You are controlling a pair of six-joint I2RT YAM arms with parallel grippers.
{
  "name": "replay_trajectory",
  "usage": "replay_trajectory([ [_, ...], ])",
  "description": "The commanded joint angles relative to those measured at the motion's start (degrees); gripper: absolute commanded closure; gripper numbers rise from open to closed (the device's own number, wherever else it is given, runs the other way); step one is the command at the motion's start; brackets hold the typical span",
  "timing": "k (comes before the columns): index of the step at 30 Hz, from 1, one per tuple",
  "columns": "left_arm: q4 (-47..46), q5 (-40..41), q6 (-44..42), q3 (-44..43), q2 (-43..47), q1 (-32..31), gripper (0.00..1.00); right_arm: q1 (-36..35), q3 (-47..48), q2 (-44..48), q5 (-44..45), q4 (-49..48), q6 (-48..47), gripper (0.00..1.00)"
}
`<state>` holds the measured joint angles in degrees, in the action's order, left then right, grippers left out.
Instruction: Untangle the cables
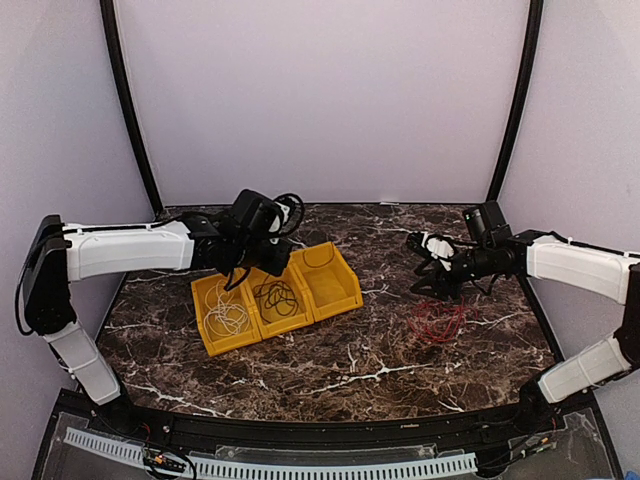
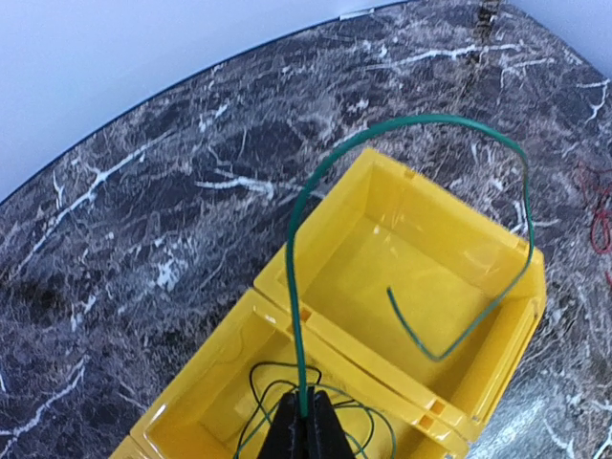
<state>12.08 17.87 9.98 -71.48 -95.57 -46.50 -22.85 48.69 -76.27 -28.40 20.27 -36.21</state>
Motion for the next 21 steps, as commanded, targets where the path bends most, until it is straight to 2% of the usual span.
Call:
replay_trajectory([
  [1, -3.3, 1.9, 3.1, 6.8, 2.6, 0.2, 1.0, 0.2, -0.2, -0.3, 0.2, -0.3, -0.4, 0.5],
  [5, -7.8, 2.4, 5.8, 13.7, 6.8, 0.2, 1.0, 0.2, 0.0, -0.7, 0.2, -0.1, -0.6, 0.5],
  [9, -8.6, 4.7, 7.8, 19.1, 11.5, 0.2, 1.0, 0.2, 0.0, -0.5, 0.1, 0.0, -0.7, 0.5],
  [18, 0.9, 4.6, 9.5, 18.6, 12.4, 0.2, 1.0, 0.1, 0.0, -0.5, 0.2, 0.3, -0.8, 0.5],
  [21, 2.5, 4.1, 9.8, 17.1, 10.8, 0.2, 0.93, 0.1, 0.1, -0.5, 0.1, 0.3, -0.8, 0.5],
])
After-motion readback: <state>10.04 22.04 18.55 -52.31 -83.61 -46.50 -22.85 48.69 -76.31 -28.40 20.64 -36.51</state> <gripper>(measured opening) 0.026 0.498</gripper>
